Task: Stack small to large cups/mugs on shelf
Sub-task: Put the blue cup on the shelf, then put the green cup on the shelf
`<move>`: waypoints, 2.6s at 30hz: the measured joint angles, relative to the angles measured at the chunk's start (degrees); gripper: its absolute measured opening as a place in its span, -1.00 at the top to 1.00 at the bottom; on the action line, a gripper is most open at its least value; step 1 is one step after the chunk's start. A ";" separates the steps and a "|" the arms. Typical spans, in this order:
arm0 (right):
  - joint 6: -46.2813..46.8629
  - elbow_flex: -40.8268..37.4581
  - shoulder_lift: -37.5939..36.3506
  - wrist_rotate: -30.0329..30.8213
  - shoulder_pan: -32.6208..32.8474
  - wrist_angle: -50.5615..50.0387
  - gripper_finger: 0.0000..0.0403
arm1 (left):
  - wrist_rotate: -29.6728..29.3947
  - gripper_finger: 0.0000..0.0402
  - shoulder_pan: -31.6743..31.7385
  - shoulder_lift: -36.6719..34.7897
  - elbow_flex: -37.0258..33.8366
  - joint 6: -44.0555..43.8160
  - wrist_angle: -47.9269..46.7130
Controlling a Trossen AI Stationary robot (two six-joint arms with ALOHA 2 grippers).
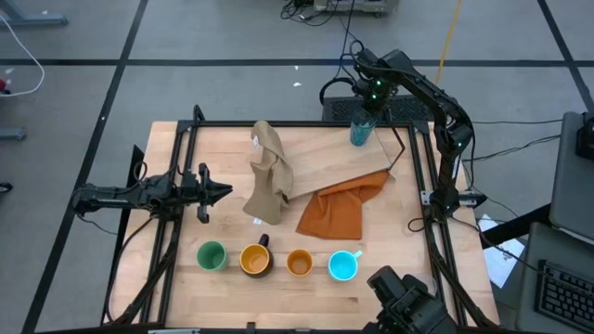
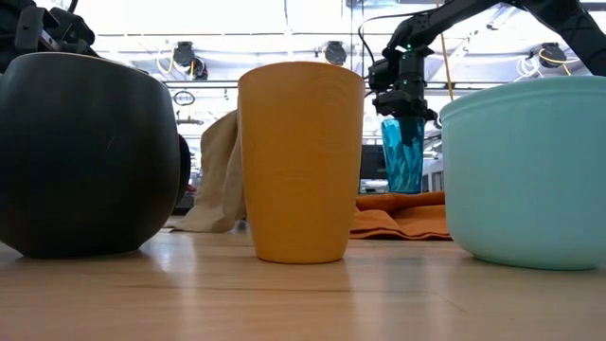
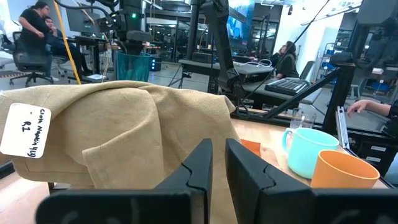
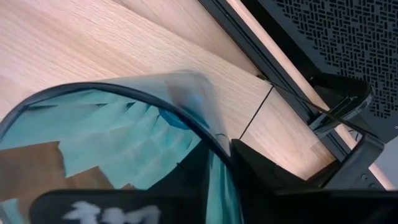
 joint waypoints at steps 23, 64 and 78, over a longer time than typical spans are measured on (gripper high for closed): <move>-0.51 -0.02 -1.31 0.02 0.02 -0.19 0.30 | -0.04 0.77 0.01 0.00 0.00 -0.02 0.01; 1.96 -0.02 -40.97 -9.01 17.35 19.90 0.30 | -0.24 0.77 0.01 0.00 -0.04 -1.38 0.45; 6.61 -8.53 -50.47 1.35 43.99 18.64 0.30 | -0.06 0.77 0.00 -0.02 -0.04 -2.51 0.48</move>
